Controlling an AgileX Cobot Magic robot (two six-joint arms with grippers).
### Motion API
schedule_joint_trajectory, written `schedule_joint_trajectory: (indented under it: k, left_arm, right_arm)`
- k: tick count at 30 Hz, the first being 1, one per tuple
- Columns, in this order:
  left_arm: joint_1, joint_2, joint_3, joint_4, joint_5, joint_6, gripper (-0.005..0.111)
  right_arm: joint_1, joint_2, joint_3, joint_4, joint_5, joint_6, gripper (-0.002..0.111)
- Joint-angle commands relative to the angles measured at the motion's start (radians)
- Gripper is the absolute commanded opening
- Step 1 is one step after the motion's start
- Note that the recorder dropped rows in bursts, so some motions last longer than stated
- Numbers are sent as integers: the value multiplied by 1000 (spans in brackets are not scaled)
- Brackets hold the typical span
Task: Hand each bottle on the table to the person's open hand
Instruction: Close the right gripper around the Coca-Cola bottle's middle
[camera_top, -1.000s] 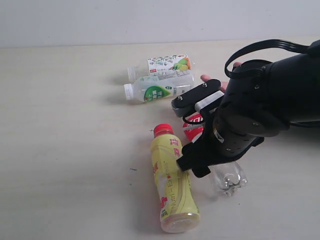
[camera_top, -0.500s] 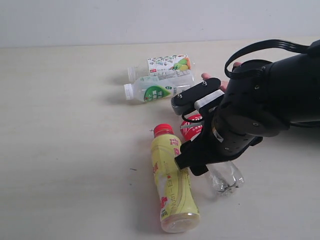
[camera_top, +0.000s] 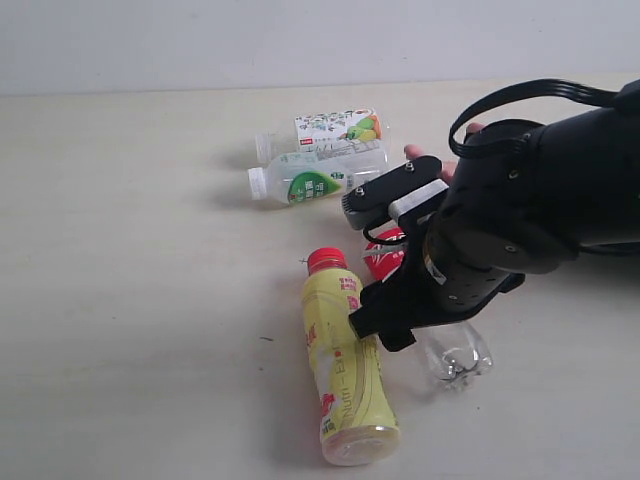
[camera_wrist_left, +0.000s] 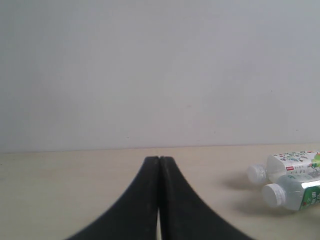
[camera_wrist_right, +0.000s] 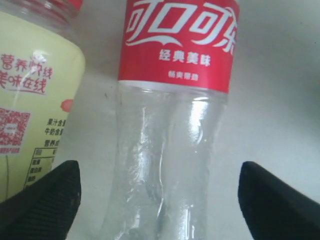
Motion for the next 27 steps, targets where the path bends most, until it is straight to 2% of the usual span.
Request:
schedule_joint_trajectory:
  k: [1, 23, 27]
  left_arm:
    - [3, -4, 2, 0, -1, -5, 0]
    - [3, -4, 2, 0, -1, -5, 0]
    - [3, -4, 2, 0, -1, -5, 0]
  right_arm:
    - [1, 36, -5, 4, -8, 1, 81]
    - [1, 81, -5, -49, -19, -1, 81]
    - [1, 81, -5, -49, -10, 2, 68]
